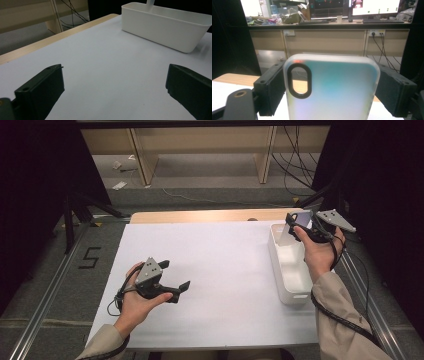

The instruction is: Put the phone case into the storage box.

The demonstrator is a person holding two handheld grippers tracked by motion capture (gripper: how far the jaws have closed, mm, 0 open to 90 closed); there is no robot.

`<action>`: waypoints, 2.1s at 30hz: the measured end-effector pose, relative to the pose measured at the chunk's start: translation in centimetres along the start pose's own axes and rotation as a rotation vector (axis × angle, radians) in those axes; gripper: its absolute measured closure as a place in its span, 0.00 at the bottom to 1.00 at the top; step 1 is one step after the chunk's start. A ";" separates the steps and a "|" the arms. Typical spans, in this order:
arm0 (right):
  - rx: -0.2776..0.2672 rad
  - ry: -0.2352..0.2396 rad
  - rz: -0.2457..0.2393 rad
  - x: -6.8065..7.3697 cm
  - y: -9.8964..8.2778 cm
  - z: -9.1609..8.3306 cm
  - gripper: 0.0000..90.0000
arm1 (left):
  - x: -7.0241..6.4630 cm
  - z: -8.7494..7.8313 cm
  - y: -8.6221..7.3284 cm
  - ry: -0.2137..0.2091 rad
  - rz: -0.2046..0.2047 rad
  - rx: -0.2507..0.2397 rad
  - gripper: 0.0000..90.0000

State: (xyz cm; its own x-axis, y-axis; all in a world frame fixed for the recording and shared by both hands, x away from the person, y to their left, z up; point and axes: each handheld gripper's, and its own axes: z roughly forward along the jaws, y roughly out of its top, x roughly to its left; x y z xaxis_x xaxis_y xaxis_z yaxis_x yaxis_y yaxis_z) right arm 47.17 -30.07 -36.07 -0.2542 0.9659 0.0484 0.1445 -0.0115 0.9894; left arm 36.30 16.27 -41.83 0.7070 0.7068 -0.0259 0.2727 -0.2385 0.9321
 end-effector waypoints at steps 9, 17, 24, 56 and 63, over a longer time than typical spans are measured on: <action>0.003 -0.010 0.000 -0.3 -0.1 0.5 0.20 | 0.0 0.0 0.0 0.000 0.004 0.002 0.01; 0.007 -0.013 0.000 -0.5 -0.2 0.8 0.20 | 0.0 0.1 0.0 0.000 0.004 0.001 0.01; 0.006 -0.014 0.003 -0.6 -0.1 1.0 0.20 | 0.0 0.1 0.0 0.000 0.005 0.001 0.01; 0.015 -0.017 0.004 -0.9 -0.2 1.9 0.20 | -0.1 0.1 0.0 -0.002 0.004 -0.001 0.01; 0.015 -0.016 0.004 -0.9 -0.2 2.1 0.20 | -0.1 0.1 0.0 -0.002 0.005 0.000 0.01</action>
State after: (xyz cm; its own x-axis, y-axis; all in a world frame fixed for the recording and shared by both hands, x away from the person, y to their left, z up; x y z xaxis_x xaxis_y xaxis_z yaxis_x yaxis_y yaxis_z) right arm 49.36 -30.42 -36.62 -0.2380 0.9700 0.0502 0.1597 -0.0119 0.9871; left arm 36.29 16.19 -41.90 0.7095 0.7043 -0.0218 0.2693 -0.2424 0.9321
